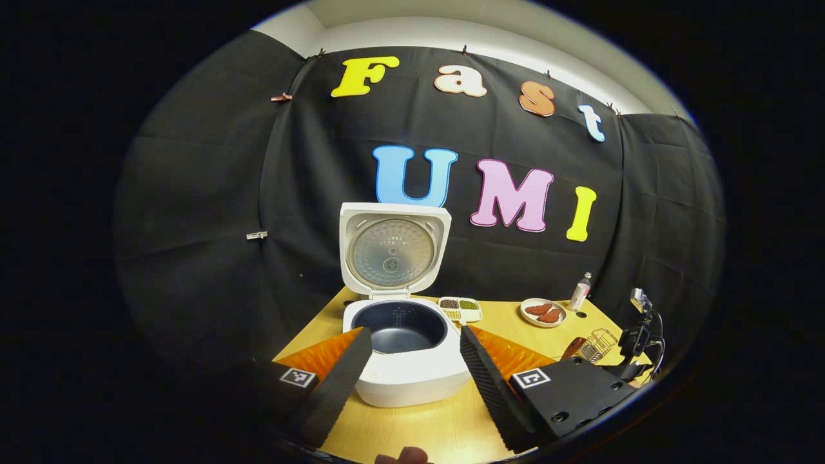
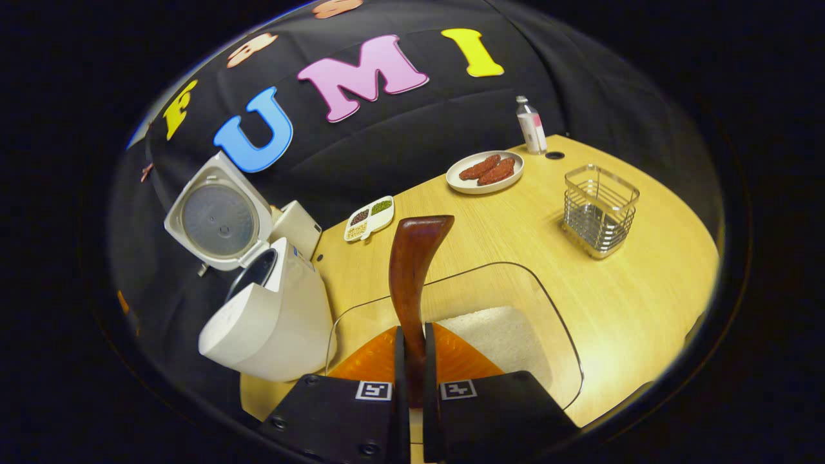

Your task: Close the left gripper, press the button to open the rice cooker; take a wooden spoon from the chopstick holder with the right hand, scoop a spoonful of rice and pour it into the rice cooker, then put the wooden spoon back into the chopstick holder.

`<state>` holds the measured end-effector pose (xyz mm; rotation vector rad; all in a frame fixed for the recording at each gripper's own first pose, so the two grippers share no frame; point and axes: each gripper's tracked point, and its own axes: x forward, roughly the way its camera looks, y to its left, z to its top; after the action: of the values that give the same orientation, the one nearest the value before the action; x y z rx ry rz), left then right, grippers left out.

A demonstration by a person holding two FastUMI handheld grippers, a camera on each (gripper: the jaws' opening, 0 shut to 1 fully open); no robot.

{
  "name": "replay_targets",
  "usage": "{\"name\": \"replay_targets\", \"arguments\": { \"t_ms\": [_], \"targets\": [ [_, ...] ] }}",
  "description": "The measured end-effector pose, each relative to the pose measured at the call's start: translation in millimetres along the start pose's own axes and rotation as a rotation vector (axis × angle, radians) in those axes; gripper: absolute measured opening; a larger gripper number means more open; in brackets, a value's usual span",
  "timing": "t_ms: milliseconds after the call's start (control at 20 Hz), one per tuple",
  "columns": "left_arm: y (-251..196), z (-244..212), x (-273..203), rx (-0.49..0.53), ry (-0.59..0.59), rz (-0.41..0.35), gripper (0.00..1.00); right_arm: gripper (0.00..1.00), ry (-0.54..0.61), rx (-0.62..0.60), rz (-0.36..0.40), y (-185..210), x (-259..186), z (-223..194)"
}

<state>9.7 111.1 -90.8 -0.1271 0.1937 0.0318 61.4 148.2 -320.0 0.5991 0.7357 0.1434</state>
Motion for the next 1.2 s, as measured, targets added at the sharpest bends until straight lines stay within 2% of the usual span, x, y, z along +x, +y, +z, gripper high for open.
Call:
{"name": "replay_targets", "arguments": {
  "t_ms": [300,550,700,1000,1200],
  "targets": [
    [-2,2,-3,-0.011,-0.005,0.003,0.95,0.12,-0.021,0.198,0.083,-4,-13,13],
    [-8,5,-4,-0.009,-0.012,-0.001,0.95,0.12,-0.082,0.320,0.149,-3,-34,43],
    [-9,3,-4,-0.013,-0.007,0.000,0.95,0.12,-0.139,0.349,0.191,1,-49,66],
    [-8,4,-2,-0.019,-0.010,0.011,0.95,0.12,-0.181,0.466,0.259,35,-74,101],
    [-5,1,-2,-0.029,-0.005,0.013,0.95,0.12,-0.204,0.514,0.313,78,-79,128]
  ]
}}
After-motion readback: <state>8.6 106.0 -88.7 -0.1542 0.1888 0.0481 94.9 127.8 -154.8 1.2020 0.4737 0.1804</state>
